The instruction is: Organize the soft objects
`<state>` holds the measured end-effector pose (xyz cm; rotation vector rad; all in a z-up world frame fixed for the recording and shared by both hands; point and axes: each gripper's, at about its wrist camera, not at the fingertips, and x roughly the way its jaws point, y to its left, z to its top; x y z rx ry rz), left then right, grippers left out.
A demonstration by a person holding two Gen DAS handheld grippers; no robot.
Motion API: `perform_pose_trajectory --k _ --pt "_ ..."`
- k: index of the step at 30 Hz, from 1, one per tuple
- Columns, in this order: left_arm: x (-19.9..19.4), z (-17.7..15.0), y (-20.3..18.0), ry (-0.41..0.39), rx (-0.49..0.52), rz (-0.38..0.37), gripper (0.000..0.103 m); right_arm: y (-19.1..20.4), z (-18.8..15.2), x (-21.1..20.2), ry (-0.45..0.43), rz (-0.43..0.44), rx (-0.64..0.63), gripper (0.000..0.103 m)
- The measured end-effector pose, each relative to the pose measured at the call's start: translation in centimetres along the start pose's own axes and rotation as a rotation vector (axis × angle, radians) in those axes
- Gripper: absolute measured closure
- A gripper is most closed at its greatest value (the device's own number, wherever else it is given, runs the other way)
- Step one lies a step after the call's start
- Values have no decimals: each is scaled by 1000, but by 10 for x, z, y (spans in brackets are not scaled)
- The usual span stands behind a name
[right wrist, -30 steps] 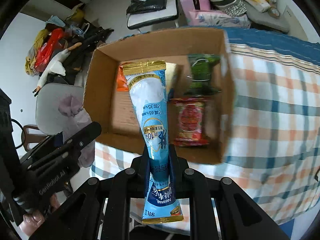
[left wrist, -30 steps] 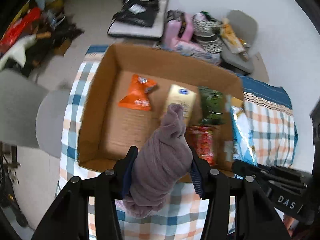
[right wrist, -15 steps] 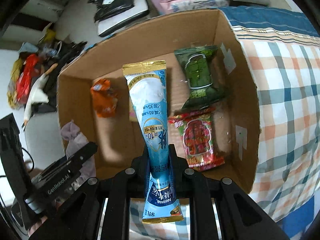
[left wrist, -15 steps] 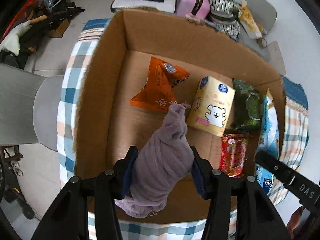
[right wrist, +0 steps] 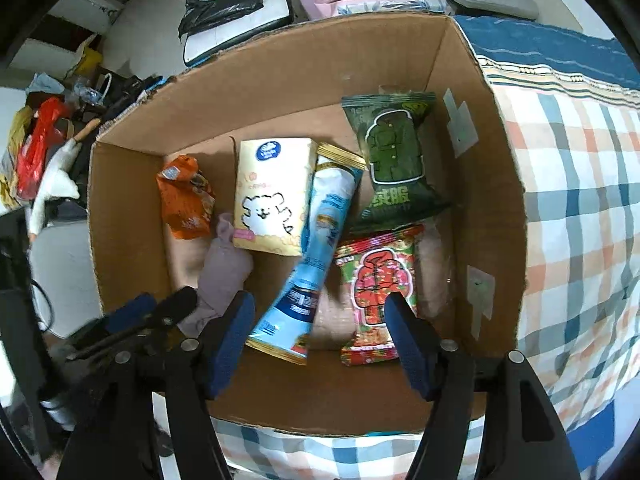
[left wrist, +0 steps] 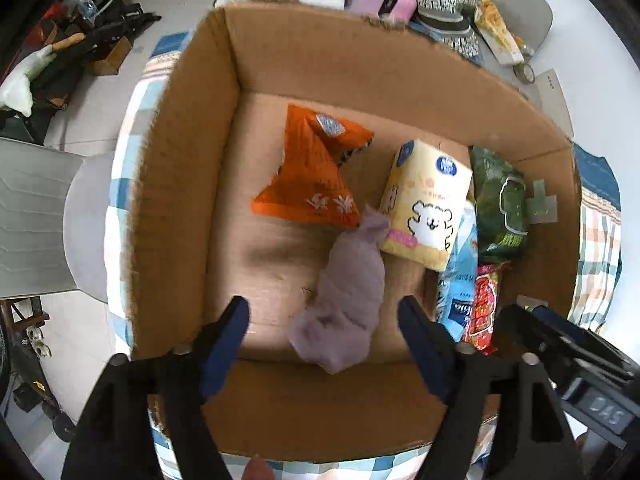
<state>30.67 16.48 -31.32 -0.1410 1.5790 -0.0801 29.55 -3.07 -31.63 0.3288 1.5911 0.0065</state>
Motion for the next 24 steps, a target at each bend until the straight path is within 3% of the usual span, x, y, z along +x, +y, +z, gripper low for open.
perform_pose_trajectory --k 3,6,9,16,24 --pt "-6 -2 4 -18 -2 11 7 -6 -5 -1 -4 -23 -18 17" --pt "-12 -7 5 -37 0 26 7 -9 -12 -1 -10 -63 -47 13" --pt "-16 -14 1 -66 2 43 7 -13 -20 -1 -11 -83 -61 0" --pt "-16 -39 2 -102 -14 77 7 -16 -40 -7 -60 -174 -105 0" --pt "-39 -66 -8 -182 8 127 7 -13 -58 -27 -110 -198 -132 0"
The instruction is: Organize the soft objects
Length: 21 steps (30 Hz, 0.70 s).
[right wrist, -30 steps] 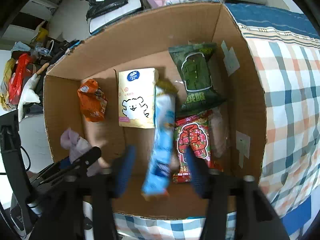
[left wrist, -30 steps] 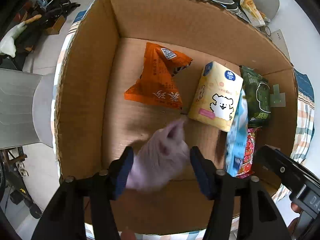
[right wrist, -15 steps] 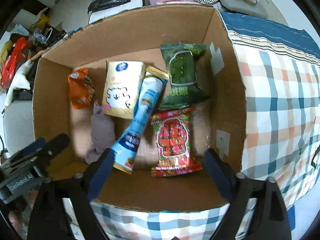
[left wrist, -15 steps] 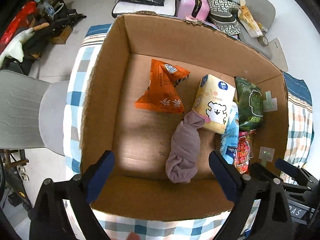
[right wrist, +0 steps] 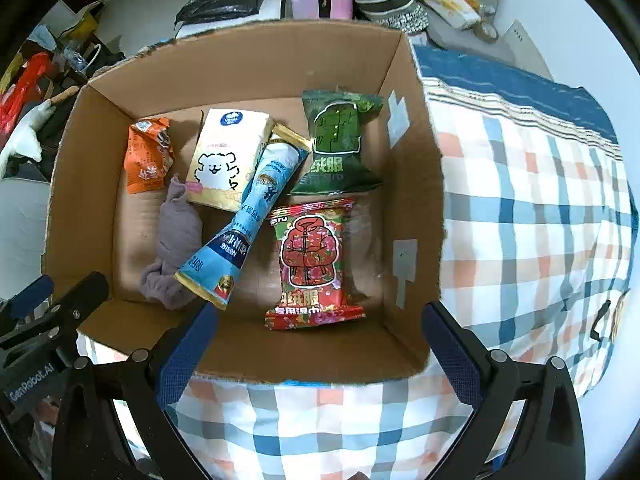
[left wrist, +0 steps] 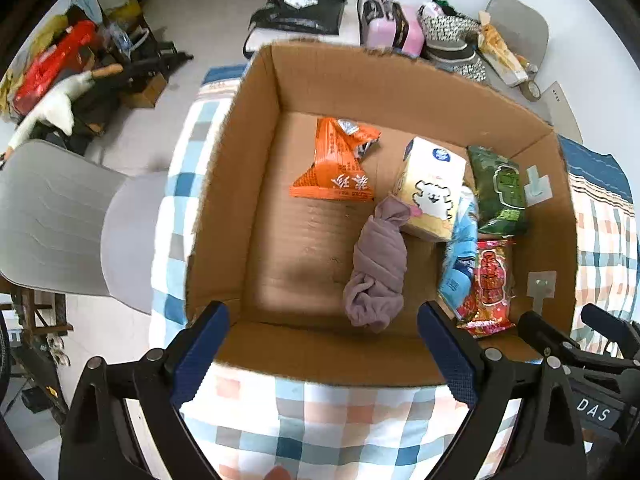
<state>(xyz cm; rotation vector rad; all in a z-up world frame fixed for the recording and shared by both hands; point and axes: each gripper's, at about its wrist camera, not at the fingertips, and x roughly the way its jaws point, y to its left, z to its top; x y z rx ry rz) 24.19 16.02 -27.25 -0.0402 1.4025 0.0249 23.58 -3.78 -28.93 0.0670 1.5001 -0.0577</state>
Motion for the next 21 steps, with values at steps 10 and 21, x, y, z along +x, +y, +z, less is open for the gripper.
perform_pose_trajectory --k 10,21 --pt "-78 -36 -9 -163 26 48 7 -9 -31 -75 -159 25 5 0" --pt "-194 -84 -18 -350 22 39 7 -23 -99 -189 -352 55 -13 0"
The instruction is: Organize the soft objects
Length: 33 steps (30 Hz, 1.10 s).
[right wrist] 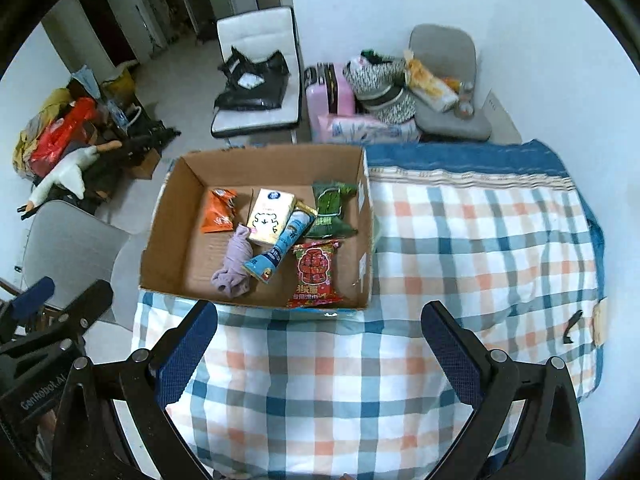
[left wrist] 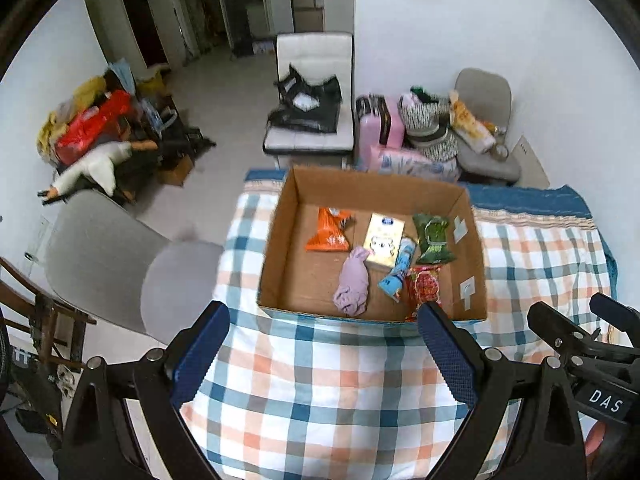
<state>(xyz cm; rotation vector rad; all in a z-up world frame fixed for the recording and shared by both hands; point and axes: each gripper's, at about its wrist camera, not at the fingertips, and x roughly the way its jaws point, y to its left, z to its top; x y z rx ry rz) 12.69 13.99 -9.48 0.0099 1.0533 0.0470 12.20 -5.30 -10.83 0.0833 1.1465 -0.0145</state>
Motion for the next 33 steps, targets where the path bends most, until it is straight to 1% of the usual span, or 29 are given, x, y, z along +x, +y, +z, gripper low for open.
perform_pose_trajectory --k 8,10,16,22,33 --pt "-49 -4 5 -45 0 -21 7 -2 -16 -73 -99 1 8 0" --pt "-60 -6 6 -62 -6 -31 7 -1 -21 -91 -126 -12 5 0" --pt "-89 -10 4 -102 6 -38 7 4 -29 -125 -177 -24 -7 0" --pt "-105 -11 6 -135 9 -43 7 5 -31 -142 -193 -27 0 0" --pt "-104 -11 7 -128 15 -38 7 4 -29 -146 -195 -49 -1 0"
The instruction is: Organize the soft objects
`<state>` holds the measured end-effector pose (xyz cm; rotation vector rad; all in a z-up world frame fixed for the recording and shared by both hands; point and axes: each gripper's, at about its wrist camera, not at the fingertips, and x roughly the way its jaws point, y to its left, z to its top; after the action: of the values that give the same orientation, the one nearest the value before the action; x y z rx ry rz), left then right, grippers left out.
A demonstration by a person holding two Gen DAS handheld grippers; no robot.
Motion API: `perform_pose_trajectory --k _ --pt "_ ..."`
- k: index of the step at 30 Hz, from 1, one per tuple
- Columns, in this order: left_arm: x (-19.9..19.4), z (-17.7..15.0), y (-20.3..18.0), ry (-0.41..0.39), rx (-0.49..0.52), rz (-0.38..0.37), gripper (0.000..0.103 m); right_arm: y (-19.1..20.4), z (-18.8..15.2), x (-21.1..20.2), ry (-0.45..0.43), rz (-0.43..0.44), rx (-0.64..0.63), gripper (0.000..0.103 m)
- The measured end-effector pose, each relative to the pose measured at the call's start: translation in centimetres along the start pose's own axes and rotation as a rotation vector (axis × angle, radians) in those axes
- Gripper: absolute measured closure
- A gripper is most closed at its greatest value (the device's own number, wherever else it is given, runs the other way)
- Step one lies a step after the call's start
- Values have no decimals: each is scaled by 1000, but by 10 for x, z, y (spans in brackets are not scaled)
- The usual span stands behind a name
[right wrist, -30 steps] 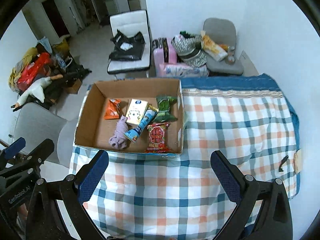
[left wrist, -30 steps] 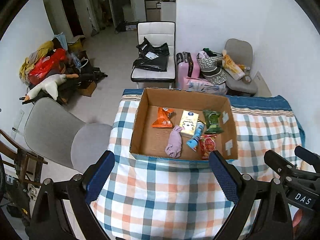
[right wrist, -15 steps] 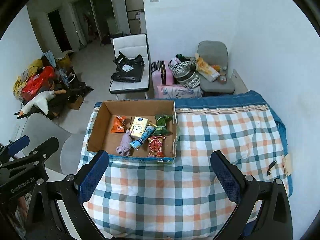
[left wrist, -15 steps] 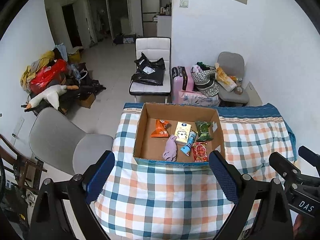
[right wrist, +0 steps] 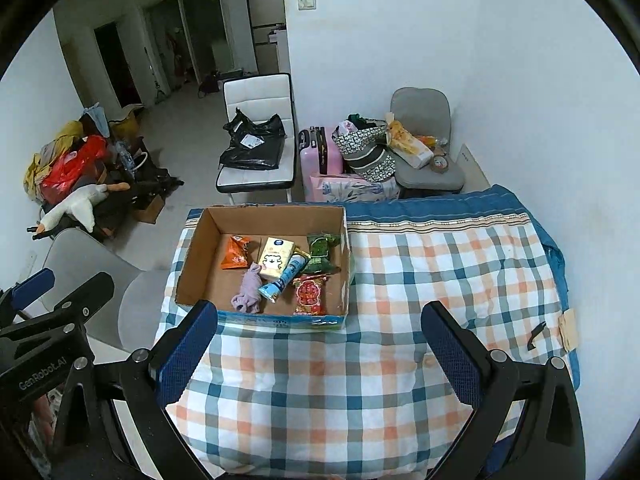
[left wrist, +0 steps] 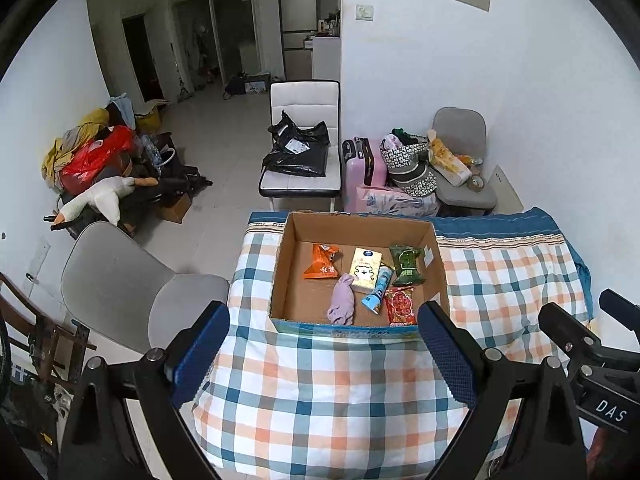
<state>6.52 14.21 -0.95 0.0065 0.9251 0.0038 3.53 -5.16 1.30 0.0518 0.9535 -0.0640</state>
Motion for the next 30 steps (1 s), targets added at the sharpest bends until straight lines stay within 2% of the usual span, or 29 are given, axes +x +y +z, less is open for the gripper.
perform_pose_trajectory --k 12,30 --pt "-9 -3 -1 -13 -8 33 7 -5 1 -6 -6 -15 -5 0" --pt "-21 -1 -1 -37 -13 28 7 -9 7 -17 -17 -32 -3 0"
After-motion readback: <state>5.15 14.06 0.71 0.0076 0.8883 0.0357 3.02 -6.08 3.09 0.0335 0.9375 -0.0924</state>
